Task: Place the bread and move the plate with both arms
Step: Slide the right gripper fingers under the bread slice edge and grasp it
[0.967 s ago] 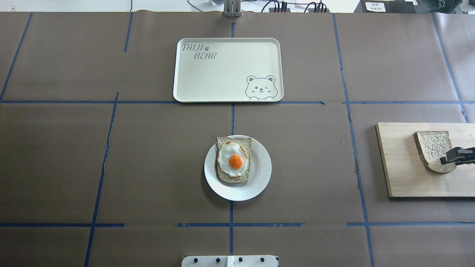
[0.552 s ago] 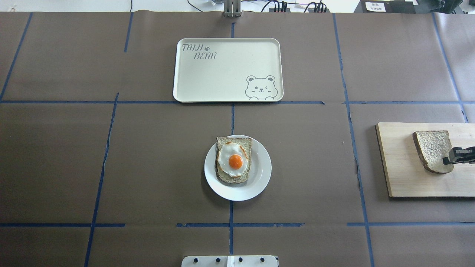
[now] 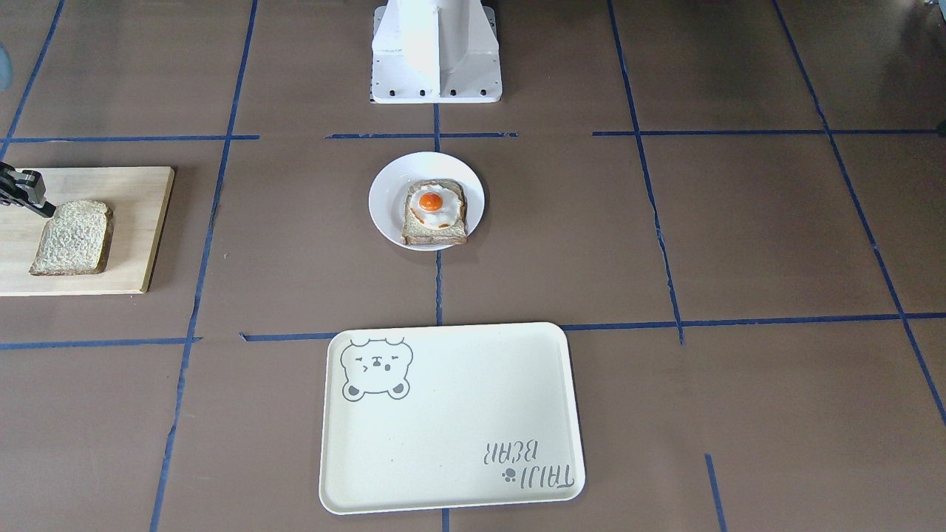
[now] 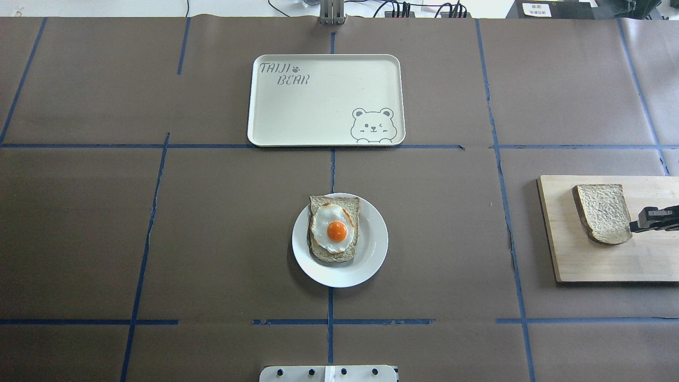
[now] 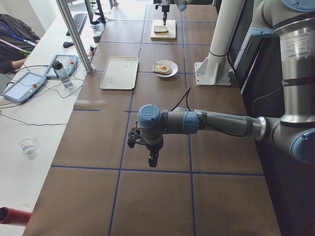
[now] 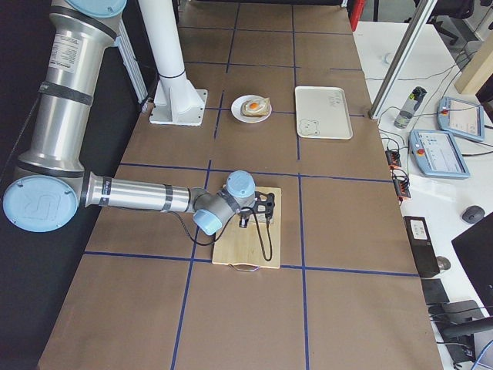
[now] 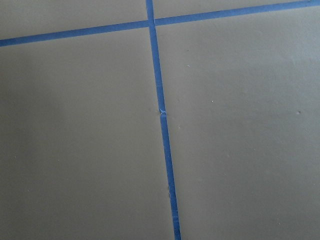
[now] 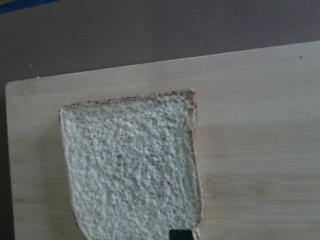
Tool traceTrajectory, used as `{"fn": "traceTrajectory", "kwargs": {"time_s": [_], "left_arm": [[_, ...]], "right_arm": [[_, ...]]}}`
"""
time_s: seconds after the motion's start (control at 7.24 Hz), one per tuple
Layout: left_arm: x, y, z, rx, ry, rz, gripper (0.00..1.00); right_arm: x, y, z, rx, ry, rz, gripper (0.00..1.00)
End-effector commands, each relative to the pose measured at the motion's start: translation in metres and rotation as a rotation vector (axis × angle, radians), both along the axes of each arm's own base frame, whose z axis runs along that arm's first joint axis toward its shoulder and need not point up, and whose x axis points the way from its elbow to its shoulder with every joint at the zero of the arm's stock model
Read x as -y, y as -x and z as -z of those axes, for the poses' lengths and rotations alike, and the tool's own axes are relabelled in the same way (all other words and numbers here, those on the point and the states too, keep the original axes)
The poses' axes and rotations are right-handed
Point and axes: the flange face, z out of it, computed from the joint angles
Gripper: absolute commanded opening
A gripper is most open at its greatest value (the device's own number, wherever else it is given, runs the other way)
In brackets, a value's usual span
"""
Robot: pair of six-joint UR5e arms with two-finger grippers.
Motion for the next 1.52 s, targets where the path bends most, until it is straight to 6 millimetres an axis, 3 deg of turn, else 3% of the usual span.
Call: {"fn": "traceTrajectory", "kwargs": {"time_s": [0.0, 0.55, 0.69, 0.83, 0.97, 1.38], "left_arm": [[0.001, 0.0, 0.001, 0.0, -0.002, 0.0, 1.0], [0.001, 0.0, 0.001, 0.0, -0.001, 0.001, 1.0], [0.001, 0.0, 0.001, 0.0, -0.002, 0.0, 1.0], [0.001, 0.0, 0.001, 0.0, -0.002, 0.0, 1.0], [0.001, 0.0, 0.001, 0.0, -0.002, 0.0, 1.0], [0.002, 0.0, 0.002, 0.0, -0.006, 0.0, 1.0]], "right_arm": [[0.0, 0.0, 0.021, 0.026, -0.023, -0.004, 0.0], [-0.006, -0.005, 0.008, 0.002, -0.012, -0.007, 0.02], [-0.007, -0.007, 0.003, -0.014, -0.011, -0.018, 0.45], [-0.004, -0.005, -0.015, -0.048, 0.005, -0.03, 0.53], [0.006, 0.001, -0.026, -0.056, 0.016, -0.029, 0.53], [0.007, 0.003, -0.023, -0.05, 0.021, -0.033, 0.48]]}}
